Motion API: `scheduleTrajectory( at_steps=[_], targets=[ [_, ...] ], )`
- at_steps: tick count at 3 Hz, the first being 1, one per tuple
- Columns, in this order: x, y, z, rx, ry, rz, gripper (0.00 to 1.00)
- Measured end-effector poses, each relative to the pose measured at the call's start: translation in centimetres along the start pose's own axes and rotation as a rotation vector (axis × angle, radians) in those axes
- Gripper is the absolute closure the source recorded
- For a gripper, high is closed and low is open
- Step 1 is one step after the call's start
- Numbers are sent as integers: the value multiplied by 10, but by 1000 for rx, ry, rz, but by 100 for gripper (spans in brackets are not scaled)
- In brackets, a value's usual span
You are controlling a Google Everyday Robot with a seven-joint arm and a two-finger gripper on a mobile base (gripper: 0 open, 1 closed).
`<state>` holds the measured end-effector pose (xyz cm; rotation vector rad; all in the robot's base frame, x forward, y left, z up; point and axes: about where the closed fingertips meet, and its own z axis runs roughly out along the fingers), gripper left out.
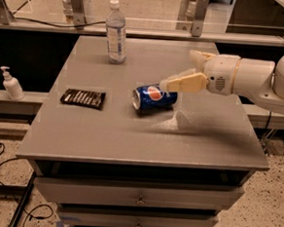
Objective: Knock pepsi can over
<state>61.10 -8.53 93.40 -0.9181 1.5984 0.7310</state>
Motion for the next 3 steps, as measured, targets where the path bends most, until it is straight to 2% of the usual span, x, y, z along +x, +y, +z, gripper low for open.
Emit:
scheduleTrajectory(
  at_steps=[1,2,3],
  targets=[
    [20,-16,-36,29,-20,-19,0],
    [40,-38,-90,58,-35,-47,0],
    [38,-36,-88,47,-37,-50,0]
  ],
)
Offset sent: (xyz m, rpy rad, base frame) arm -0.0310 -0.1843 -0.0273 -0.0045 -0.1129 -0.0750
